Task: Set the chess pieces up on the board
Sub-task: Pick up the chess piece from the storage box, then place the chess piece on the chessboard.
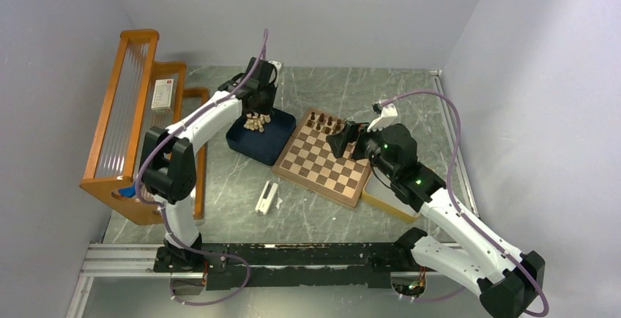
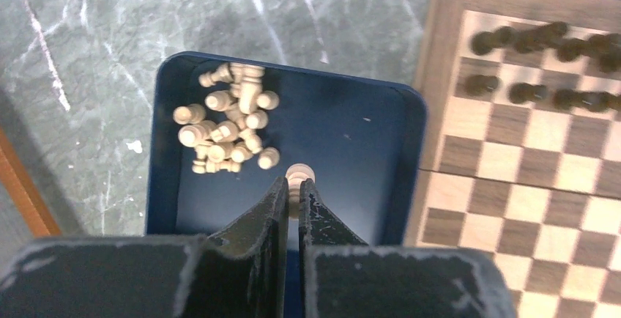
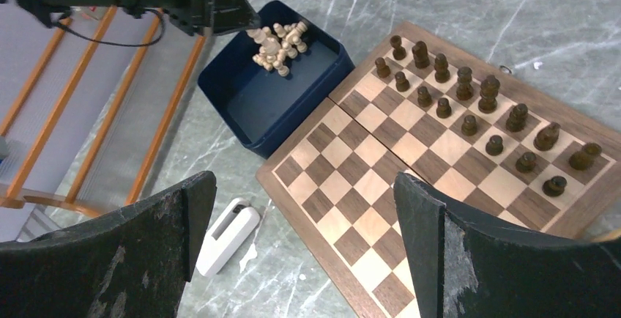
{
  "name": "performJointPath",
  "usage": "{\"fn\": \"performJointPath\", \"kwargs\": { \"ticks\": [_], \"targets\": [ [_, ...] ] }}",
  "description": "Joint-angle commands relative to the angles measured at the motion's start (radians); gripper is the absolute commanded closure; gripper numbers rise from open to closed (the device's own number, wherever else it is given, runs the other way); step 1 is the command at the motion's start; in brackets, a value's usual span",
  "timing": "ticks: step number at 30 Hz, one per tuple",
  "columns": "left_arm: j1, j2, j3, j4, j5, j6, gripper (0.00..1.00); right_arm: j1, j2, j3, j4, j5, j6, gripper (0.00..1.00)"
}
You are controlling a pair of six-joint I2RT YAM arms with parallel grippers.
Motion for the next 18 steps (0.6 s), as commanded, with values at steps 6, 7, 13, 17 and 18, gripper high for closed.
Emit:
{"fn": "performJointPath", "kwargs": {
  "ticks": [6, 7, 13, 17, 18],
  "targets": [
    [-0.127, -0.182, -0.039, -0.072, 0.082, -0.02, 0.95, 0.005, -0.057, 0.029, -0.096, 0.16, -0.004, 0.04],
    [-0.143, -0.201, -0.053, -0.071, 0.092, -0.027, 0.95, 0.004, -0.068, 0.03, -0.101, 0.174, -0.001, 0.04],
    [-0.249, -0.283, -0.144, -0.053, 0.111, -0.079, 0.95, 0.004, -0.128, 0.046, -0.14, 0.232, 0.018, 0.04],
    [-0.351, -0.305, -0.184, -0.034, 0.1, -0.122, 0.95, 0.004, -0.165, 0.057, -0.184, 0.29, 0.032, 0.04],
    [-0.377, -0.304, -0.189, -0.03, 0.095, -0.131, 0.95, 0.004, -0.176, 0.056, -0.19, 0.307, 0.035, 0.04]
  ]
}}
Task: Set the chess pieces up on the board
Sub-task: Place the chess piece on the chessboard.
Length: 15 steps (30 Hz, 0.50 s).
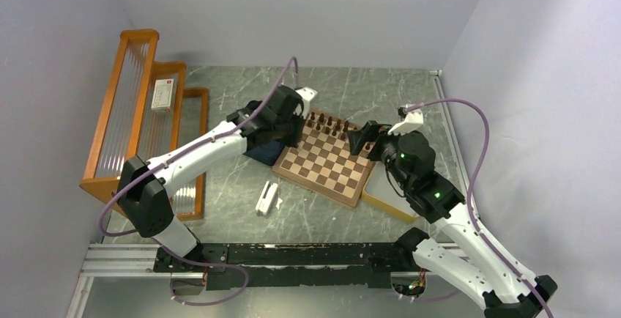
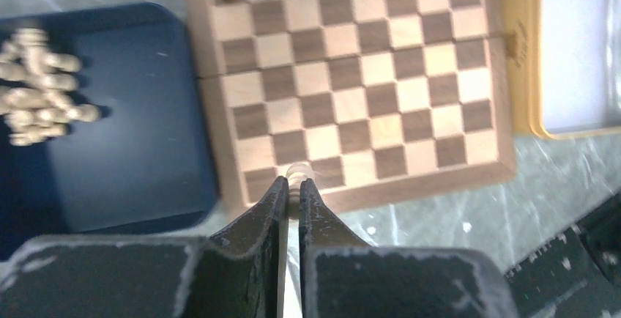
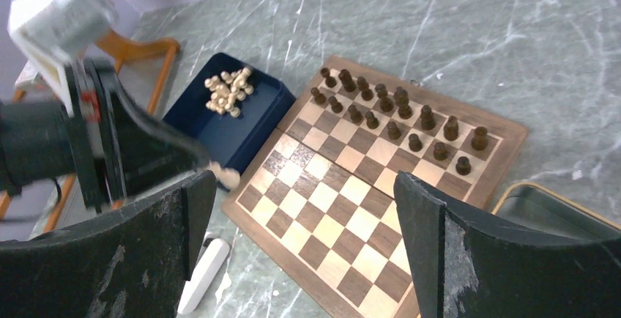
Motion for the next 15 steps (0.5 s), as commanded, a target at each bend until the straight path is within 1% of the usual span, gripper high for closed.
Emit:
{"fn": "performJointPath", "kwargs": {
  "ticks": [1, 8, 11, 15],
  "targets": [
    [-0.11, -0.015, -0.033, 0.018, 0.008, -0.059, 0.95, 0.004, -0.052, 0.028, -0.051, 0.11, 0.028, 0.04],
    [-0.262, 0.05, -0.027, 0.03, -0.063, -0.094, 0.95, 0.004, -0.139, 0.016, -0.069, 0.191, 0.053, 0.04],
    [-0.331, 0.082, 0.0, 0.022, -0.121, -0.1, 0.95, 0.004, -0.165, 0.014, -0.075, 0.217, 0.052, 0.04],
    [-0.379, 0.117, 0.018, 0.032, -0.178, -0.106, 0.95, 0.004, -0.183, 0.008, -0.077, 0.234, 0.054, 0.04]
  ]
}}
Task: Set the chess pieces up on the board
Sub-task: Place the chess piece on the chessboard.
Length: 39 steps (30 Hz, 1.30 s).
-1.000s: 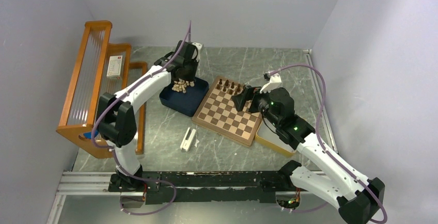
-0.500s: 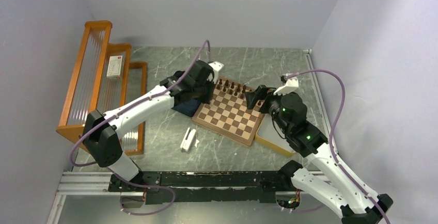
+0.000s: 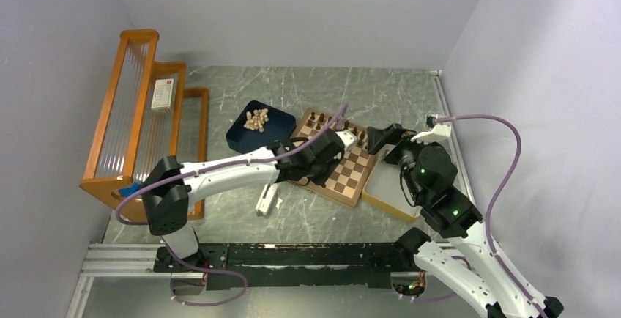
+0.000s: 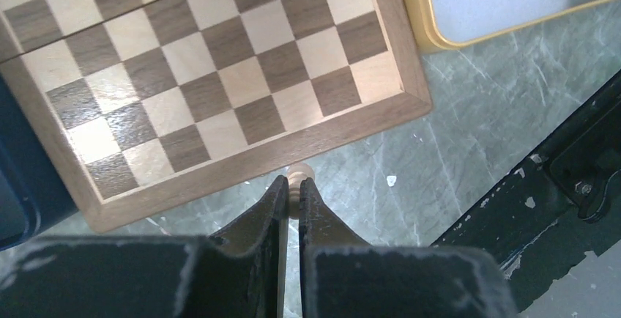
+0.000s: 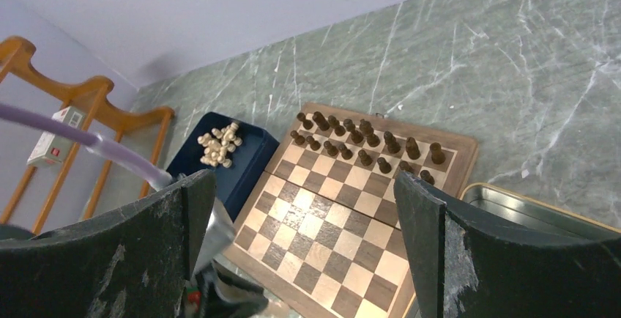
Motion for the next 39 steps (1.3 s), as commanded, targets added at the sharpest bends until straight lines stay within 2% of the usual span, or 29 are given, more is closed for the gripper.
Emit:
{"fn": "performJointPath", "kwargs": {
  "ticks": [1, 9, 16, 39],
  "targets": [
    [-0.045, 0.03, 0.045, 0.027, -0.093, -0.024, 0.95, 0.004, -0.02, 0.002, -0.012, 0.057, 0.013, 0.04],
    [-0.052, 0.091, 0.046, 0.024, -0.151, -0.037, 0.95, 0.004, -0.023, 0.003, -0.016, 0.063, 0.008, 0.04],
    [-0.052, 0.118, 0.015, 0.086, -0.179, -0.038, 0.95, 0.004, -0.027, -0.006, -0.007, 0.064, 0.005, 0.04],
    [-0.02, 0.151, 0.015, 0.103, -0.175, -0.043, 0.95, 0.004, -0.021, -0.015, -0.008, 0.063, 0.004, 0.04]
  ]
}}
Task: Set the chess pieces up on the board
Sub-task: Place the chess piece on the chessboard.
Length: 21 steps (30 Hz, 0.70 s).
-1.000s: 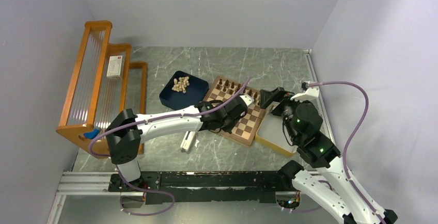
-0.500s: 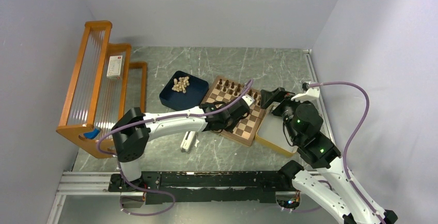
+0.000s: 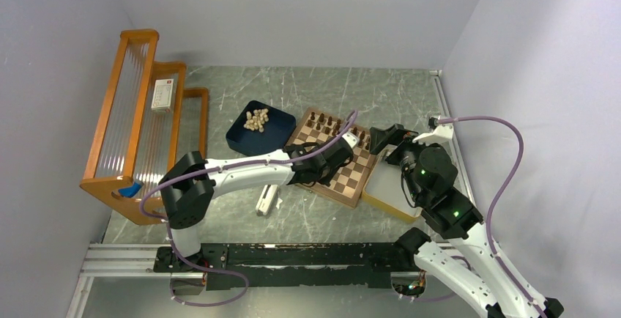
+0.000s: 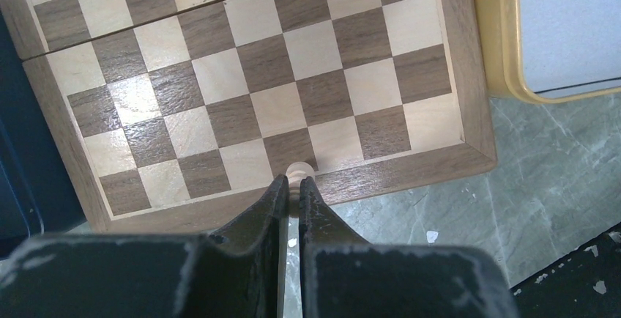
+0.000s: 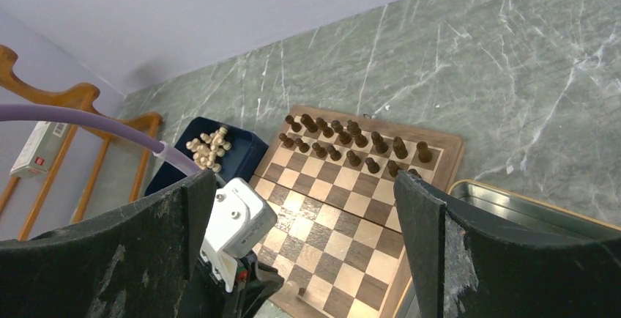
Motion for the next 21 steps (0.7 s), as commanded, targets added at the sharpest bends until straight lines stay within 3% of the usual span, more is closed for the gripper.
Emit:
{"fn": "performJointPath", "kwargs": {
  "ticks": [1, 21],
  "targets": [
    [0.014, 0.014, 0.002, 0.039, -0.006, -0.01, 0.95, 0.004, -0.006, -0.01, 0.007, 0.019, 0.002, 0.04],
    [0.039, 0.027, -0.032, 0.072, 0.02, -0.026, 0.95, 0.005, -0.002, -0.016, 0.014, 0.02, -0.006, 0.03]
  ]
}}
